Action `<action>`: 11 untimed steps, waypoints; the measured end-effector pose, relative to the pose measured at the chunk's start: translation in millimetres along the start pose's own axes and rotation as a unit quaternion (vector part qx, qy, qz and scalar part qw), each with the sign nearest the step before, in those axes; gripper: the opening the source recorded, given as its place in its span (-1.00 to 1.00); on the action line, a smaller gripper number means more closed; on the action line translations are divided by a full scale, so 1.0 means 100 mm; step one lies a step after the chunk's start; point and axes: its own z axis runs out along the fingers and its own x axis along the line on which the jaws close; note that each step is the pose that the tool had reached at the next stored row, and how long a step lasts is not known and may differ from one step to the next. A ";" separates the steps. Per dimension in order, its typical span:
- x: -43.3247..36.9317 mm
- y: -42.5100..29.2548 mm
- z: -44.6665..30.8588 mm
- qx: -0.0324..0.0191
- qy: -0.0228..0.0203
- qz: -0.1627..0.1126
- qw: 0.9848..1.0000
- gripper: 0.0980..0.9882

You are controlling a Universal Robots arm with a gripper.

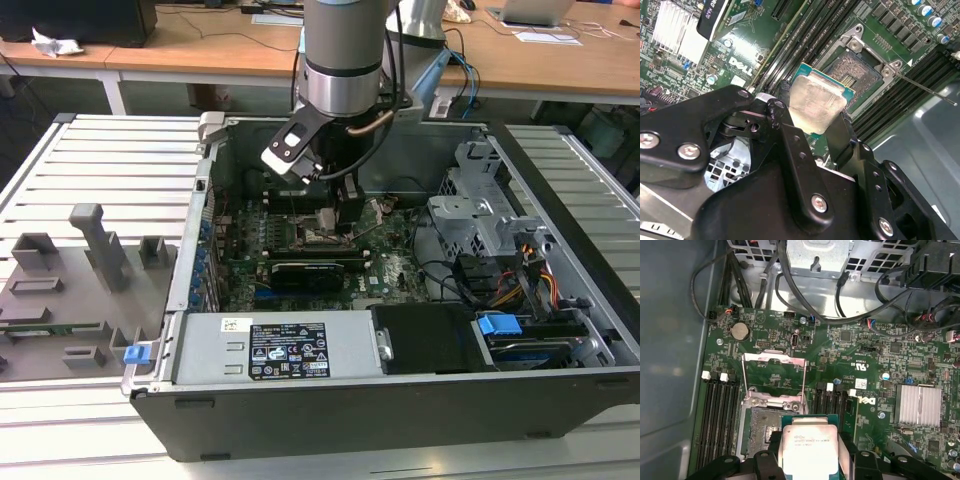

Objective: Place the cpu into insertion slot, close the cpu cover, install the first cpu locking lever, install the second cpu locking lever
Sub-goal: 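Place the cpu into insertion slot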

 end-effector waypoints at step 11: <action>0.020 -0.003 0.059 0.000 0.000 0.001 1.000 -0.03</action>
